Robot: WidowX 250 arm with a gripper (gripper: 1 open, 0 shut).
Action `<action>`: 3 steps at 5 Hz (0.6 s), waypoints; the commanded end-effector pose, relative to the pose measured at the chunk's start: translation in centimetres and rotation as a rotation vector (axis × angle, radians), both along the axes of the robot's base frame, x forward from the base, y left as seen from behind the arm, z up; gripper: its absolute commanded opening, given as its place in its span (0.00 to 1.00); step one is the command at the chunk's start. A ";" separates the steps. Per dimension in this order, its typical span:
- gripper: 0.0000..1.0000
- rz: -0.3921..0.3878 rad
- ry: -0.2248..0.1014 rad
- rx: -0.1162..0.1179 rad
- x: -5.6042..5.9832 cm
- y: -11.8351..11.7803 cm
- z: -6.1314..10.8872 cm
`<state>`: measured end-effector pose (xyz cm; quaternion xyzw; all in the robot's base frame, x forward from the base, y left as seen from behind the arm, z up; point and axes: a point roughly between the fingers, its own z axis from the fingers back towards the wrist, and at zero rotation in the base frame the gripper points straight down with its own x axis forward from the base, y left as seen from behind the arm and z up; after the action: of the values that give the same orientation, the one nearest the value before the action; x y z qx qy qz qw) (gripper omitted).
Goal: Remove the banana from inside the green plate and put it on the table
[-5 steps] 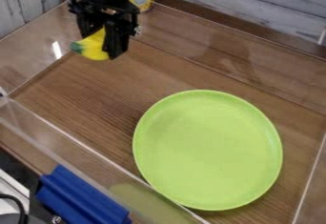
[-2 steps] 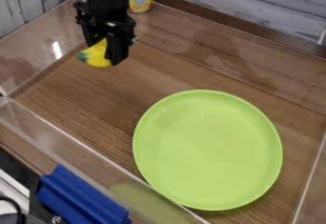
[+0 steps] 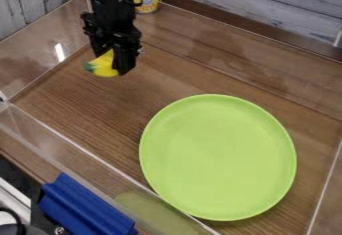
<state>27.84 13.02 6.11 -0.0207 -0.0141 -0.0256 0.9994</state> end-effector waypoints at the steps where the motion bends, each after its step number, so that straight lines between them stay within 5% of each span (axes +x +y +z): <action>1: 0.00 -0.001 -0.058 0.018 1.2 1.1 0.8; 3: 0.00 -0.018 -0.067 0.012 2.0 1.8 -0.5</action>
<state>29.09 14.01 4.11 -0.0263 -0.0214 -0.0415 0.9986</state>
